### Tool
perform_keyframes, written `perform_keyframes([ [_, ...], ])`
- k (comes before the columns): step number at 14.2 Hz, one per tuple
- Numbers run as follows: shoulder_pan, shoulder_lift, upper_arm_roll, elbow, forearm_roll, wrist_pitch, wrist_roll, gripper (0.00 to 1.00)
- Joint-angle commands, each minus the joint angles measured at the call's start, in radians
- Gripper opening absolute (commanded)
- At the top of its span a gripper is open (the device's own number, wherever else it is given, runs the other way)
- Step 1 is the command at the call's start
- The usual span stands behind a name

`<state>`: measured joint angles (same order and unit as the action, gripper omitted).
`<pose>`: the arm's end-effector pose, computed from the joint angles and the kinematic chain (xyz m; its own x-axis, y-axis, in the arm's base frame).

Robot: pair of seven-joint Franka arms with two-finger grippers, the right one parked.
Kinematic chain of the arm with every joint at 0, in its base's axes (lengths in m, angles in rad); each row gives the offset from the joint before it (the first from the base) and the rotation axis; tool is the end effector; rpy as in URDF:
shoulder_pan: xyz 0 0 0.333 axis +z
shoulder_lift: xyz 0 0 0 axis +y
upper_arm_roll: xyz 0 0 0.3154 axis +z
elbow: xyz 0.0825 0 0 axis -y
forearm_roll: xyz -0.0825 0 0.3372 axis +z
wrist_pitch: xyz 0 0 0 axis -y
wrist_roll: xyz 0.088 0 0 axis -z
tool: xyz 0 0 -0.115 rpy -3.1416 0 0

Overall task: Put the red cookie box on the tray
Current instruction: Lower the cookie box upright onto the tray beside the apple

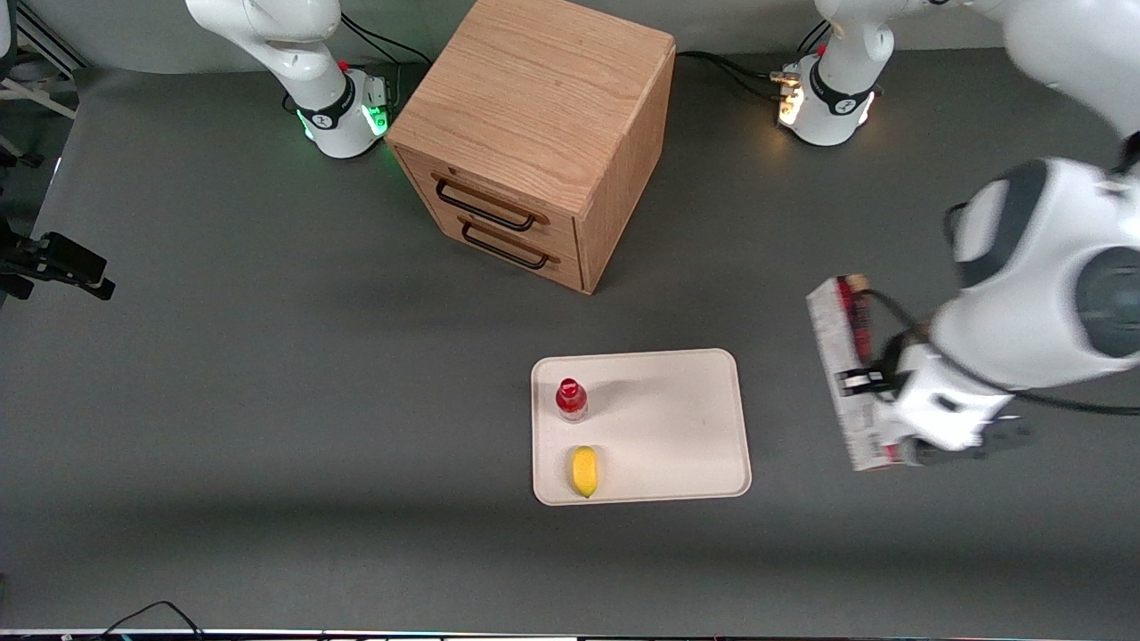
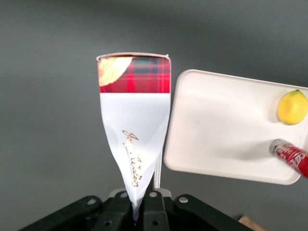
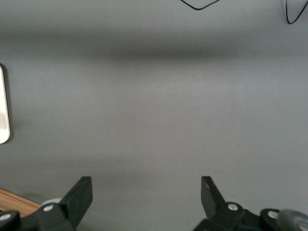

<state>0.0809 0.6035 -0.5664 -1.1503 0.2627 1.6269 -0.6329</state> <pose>0.6342 -0.1861 0.4785 0.9775 0.2006 -0.0649 0.2018 -0.9794 0.0121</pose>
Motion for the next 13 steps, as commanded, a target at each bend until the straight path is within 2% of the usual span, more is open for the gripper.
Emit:
perform_keyframes([
  [1,0.007,0.014,-0.032,-0.175,0.029,0.186,-0.051,0.00],
  [2,-0.001,0.059,-0.033,-0.184,0.032,0.232,-0.051,0.00],
  [5,-0.033,0.174,-0.033,-0.204,0.105,0.356,-0.051,0.00],
  [10,-0.036,0.234,-0.030,-0.289,0.191,0.499,-0.064,0.00],
  [11,-0.035,0.239,-0.030,-0.292,0.210,0.498,-0.063,0.40],
  [12,-0.032,0.239,-0.029,-0.292,0.213,0.496,-0.062,0.99],
  [13,-0.026,0.233,-0.030,-0.290,0.211,0.481,-0.059,1.00],
])
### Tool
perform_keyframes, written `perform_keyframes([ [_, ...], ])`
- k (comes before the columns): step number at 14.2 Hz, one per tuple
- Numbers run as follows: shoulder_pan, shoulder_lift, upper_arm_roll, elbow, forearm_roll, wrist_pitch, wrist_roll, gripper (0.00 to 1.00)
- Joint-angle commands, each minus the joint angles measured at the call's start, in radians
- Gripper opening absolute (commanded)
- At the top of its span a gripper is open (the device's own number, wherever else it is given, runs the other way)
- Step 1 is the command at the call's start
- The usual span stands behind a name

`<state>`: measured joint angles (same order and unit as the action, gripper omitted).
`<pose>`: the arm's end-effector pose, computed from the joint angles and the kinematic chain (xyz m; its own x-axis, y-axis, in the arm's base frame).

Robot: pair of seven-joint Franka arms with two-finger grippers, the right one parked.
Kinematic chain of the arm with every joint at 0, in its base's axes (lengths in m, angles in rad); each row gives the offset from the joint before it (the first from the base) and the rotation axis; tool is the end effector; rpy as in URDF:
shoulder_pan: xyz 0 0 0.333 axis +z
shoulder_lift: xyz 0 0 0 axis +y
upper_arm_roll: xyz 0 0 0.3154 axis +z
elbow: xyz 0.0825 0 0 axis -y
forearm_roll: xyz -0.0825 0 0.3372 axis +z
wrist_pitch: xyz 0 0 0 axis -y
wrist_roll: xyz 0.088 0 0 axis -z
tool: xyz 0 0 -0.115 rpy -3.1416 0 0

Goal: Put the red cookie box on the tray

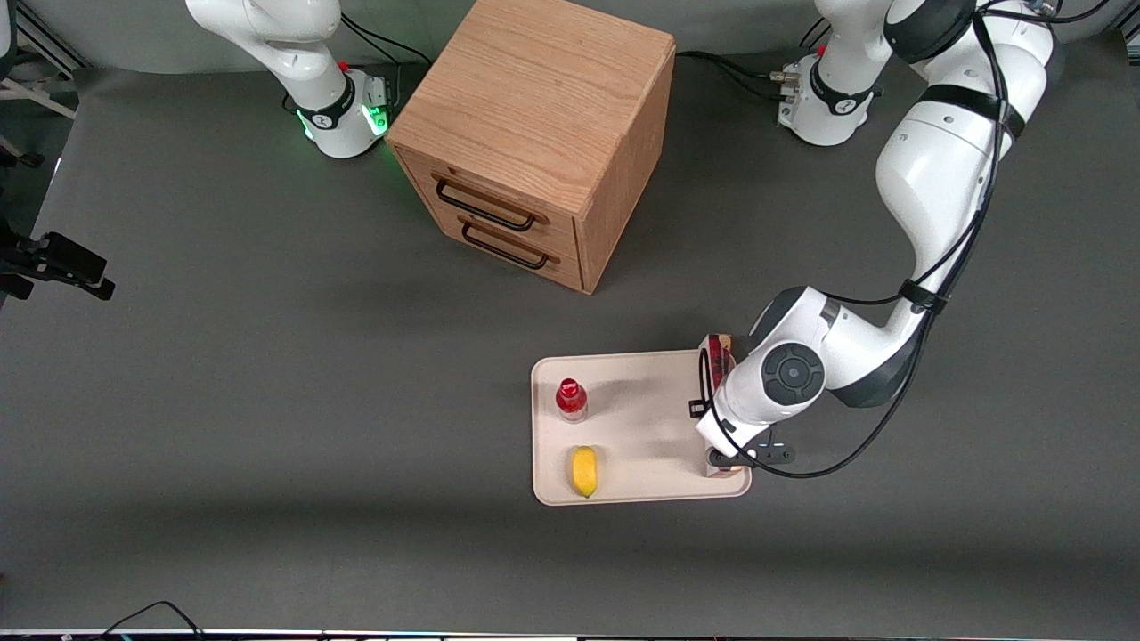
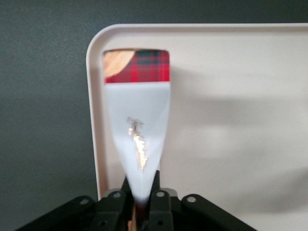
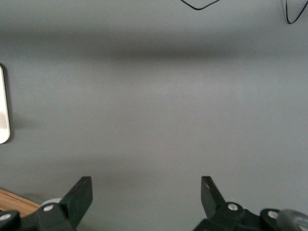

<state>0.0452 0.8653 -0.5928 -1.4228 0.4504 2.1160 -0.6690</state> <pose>0.6327 -0.2567 0.2517 0.9978 0.0431 -0.0496 0.0452 -0.9981 0.0413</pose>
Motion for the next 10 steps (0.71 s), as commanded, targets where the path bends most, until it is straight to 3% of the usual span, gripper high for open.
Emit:
perform_keyframes([
  [1,0.013,-0.038,-0.004,-0.018,0.021,-0.017,-0.021,1.00],
  [5,0.047,-0.127,-0.018,0.019,0.002,-0.182,-0.011,1.00],
  [8,0.093,-0.285,-0.001,0.077,-0.145,-0.374,0.133,1.00],
  [10,0.110,-0.398,0.085,0.111,-0.223,-0.532,0.292,1.00],
])
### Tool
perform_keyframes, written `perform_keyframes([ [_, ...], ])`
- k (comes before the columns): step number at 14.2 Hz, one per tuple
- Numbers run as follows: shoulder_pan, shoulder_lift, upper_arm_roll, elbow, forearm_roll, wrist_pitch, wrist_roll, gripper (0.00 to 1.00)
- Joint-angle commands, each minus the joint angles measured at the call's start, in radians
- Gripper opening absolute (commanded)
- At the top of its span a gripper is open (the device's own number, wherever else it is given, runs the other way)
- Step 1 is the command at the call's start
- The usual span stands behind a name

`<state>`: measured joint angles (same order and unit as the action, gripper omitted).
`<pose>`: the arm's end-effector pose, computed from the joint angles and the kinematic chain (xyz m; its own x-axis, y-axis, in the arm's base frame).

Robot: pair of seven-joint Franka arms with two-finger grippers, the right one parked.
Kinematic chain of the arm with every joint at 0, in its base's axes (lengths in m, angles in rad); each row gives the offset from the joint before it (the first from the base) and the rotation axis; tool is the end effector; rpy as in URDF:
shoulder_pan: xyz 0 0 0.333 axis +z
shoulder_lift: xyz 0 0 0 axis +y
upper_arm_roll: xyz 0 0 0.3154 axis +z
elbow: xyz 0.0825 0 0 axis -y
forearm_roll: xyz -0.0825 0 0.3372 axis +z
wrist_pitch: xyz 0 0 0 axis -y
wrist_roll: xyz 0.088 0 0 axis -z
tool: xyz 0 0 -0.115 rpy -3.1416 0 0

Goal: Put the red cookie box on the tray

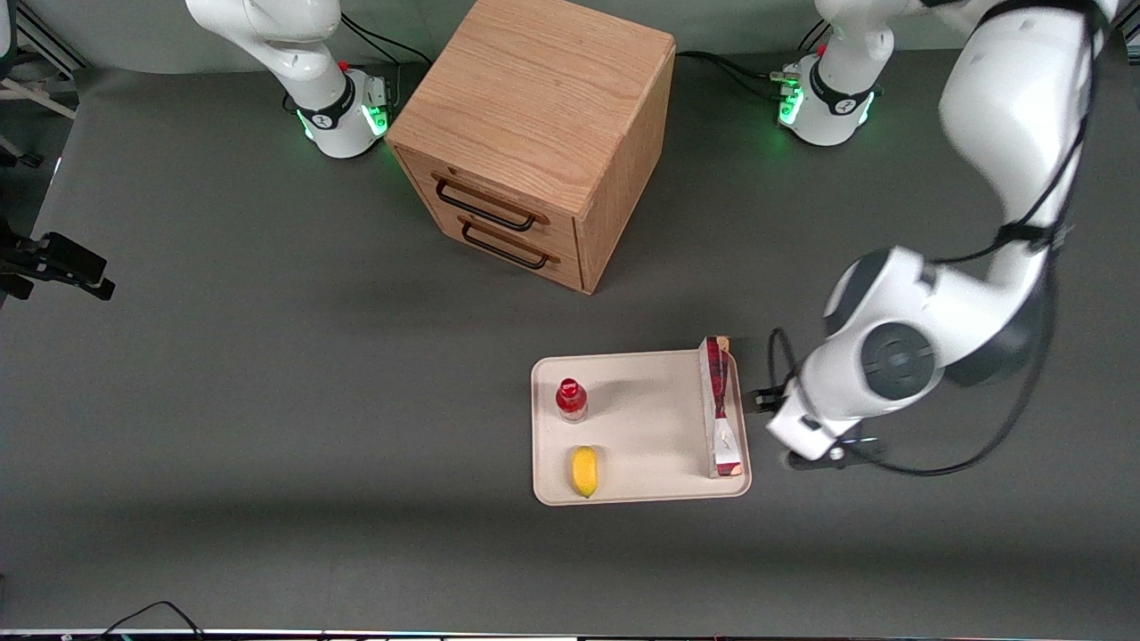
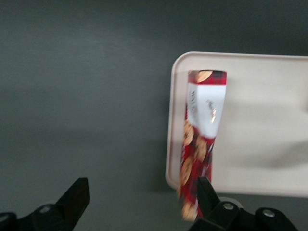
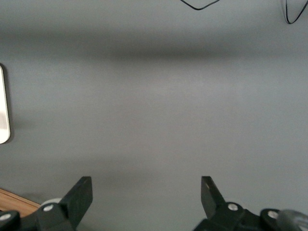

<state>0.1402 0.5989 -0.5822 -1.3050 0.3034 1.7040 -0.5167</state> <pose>0.6307 -0.1688 0.4269 0.9911 0.0843 -0.1027 0.0812 -0.9961 -0.0344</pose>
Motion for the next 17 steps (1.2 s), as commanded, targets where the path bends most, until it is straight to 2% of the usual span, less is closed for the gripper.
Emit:
perform_keyframes([
  [1,0.015,-0.192,0.112,-0.007,-0.096,-0.185,0.211,1.00],
  [5,0.010,-0.422,0.272,-0.060,-0.208,-0.378,0.424,1.00],
  [7,0.009,-0.589,0.333,-0.214,-0.220,-0.382,0.518,1.00],
  [9,0.006,-0.701,0.363,-0.302,-0.268,-0.383,0.532,1.00],
  [11,-0.005,-0.717,0.363,-0.295,-0.282,-0.383,0.518,1.00],
  [13,-0.024,-0.667,0.369,-0.223,-0.293,-0.400,0.523,1.00],
  [15,-0.045,-0.645,0.435,-0.183,-0.349,-0.405,0.532,1.00],
  [17,-0.047,-0.645,0.443,-0.177,-0.345,-0.426,0.532,1.00],
])
